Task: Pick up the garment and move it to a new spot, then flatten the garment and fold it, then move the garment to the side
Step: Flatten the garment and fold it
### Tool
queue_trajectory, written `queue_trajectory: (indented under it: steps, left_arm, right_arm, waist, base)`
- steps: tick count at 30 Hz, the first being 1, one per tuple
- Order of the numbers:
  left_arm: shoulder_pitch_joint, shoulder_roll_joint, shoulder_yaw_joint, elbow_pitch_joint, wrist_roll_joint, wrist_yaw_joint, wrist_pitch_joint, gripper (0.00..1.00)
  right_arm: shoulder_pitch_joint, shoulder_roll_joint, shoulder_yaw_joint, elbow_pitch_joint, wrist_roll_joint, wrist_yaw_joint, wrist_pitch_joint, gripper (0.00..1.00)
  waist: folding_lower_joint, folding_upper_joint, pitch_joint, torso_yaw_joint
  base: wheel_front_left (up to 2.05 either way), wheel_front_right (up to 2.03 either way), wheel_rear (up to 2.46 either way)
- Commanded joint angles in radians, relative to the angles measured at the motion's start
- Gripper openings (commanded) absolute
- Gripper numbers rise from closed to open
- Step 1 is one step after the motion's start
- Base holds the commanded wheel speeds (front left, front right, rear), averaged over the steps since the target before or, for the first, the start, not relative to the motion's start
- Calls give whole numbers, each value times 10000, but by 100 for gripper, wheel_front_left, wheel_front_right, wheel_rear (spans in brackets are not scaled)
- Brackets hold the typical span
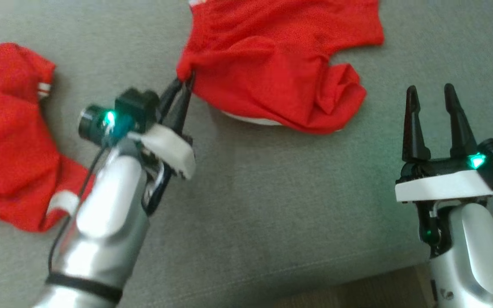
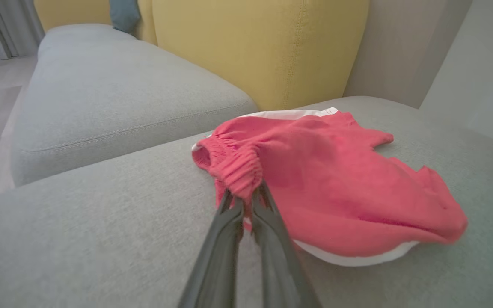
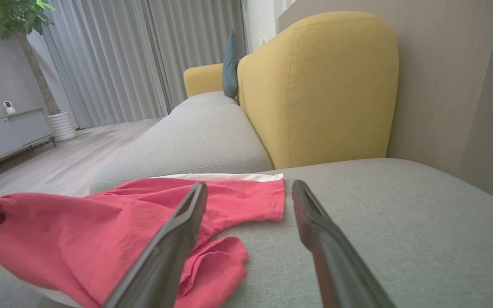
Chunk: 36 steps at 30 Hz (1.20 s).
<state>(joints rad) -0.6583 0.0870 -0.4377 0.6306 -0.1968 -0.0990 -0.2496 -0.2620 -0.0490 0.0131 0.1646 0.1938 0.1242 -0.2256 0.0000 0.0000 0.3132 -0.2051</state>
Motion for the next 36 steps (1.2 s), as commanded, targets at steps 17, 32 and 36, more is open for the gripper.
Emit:
queue_trajectory:
  steps: [17, 32, 36]
  left_arm:
    - [4157, -71, 253, -3239, 228, 803, -121, 0]
    - [4268, -274, 611, -3773, 87, 1282, -122, 100]
    - [4503, -312, 652, -4134, 7, 1266, -122, 100]
  right_arm:
    - [620, -13, 74, 252, -536, 65, 813, 100]
    - [1075, -12, 453, 92, -522, 65, 1034, 100]
    - [1152, -12, 625, 325, -780, 65, 1383, 100]
  waist:
    - [0, 0, -1972, 1629]
    - [0, 0, -1821, 2006]
    - [0, 0, -1754, 2240]
  base:
    - [0, 0, 0]
    - [0, 0, 0]
    - [0, 0, 0]
